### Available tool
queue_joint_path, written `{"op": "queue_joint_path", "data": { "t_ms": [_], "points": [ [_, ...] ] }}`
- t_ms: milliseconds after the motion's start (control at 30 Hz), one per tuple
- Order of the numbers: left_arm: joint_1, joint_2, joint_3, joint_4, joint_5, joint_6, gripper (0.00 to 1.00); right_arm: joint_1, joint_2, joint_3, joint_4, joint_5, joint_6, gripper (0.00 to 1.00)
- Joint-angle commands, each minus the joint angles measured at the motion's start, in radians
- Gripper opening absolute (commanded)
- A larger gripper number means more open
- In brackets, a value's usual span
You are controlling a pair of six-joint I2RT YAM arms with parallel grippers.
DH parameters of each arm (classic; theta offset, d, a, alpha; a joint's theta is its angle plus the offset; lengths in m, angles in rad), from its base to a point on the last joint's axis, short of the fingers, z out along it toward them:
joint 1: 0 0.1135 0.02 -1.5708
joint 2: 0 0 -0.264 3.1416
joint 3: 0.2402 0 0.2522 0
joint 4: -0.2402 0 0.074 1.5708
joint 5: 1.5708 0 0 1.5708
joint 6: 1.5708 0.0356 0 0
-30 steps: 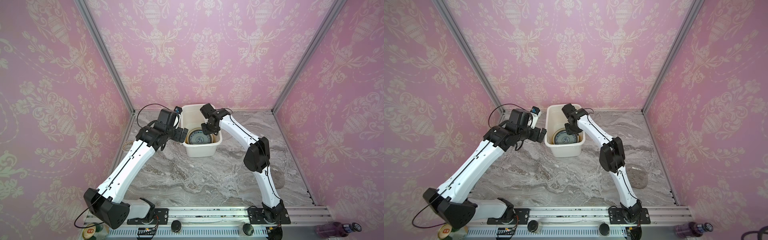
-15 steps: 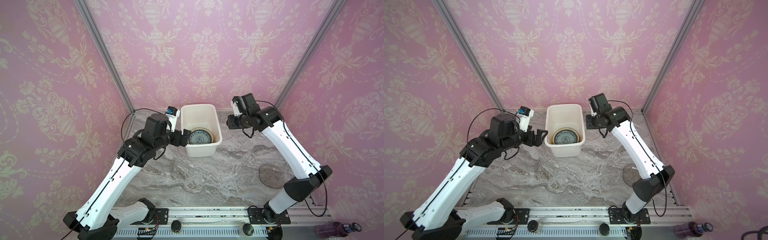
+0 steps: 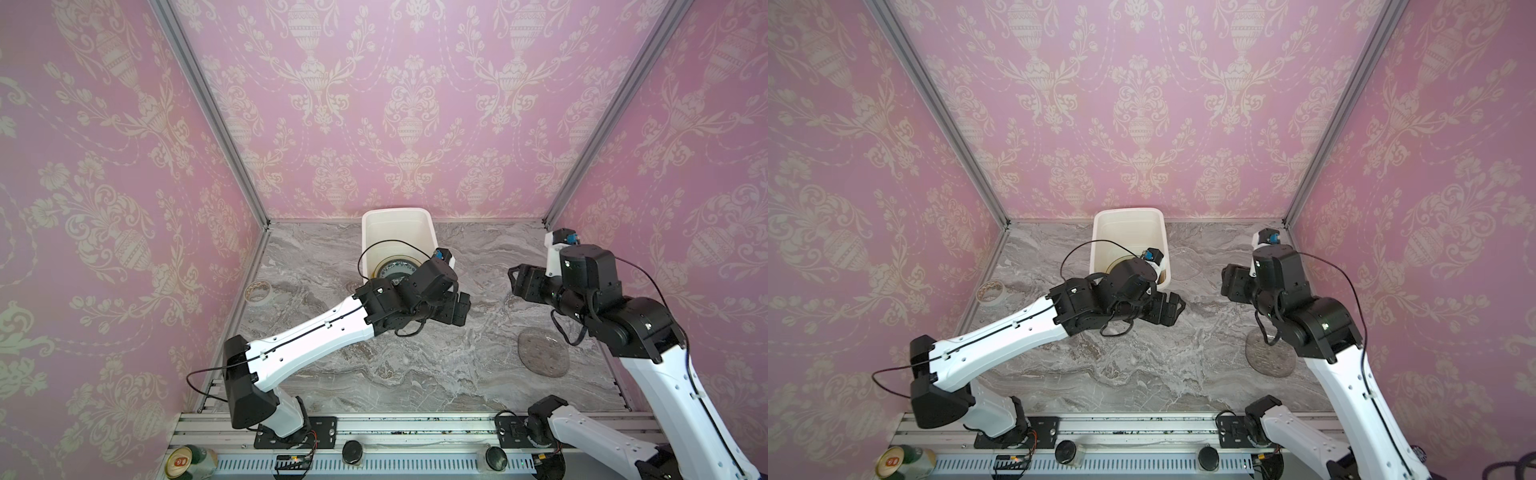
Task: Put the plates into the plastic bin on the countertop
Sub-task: 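Draw back the open right gripper while the left reaches for the glass plate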
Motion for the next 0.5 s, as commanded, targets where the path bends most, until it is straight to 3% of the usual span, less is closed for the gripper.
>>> {"op": "queue_joint_path", "data": {
  "t_ms": [0,67,300,467],
  "points": [
    [-0.018,0.083,0.046,0.075,0.043,-0.215,0.91,-0.005,-0.101,-0.072,0.034,0.089,0.089,0.89],
    [-0.04,0.139,0.06,0.109,0.067,-0.268,0.91,-0.005,-0.146,-0.085,0.03,0.113,0.129,0.99],
    [-0.079,0.3,0.11,0.17,0.132,-0.407,0.9,-0.005,-0.257,-0.048,0.043,0.153,0.215,1.0],
    [-0.099,0.438,0.228,0.135,0.159,-0.443,0.9,-0.005,-0.293,-0.009,0.08,0.155,0.246,1.0]
  ]
}}
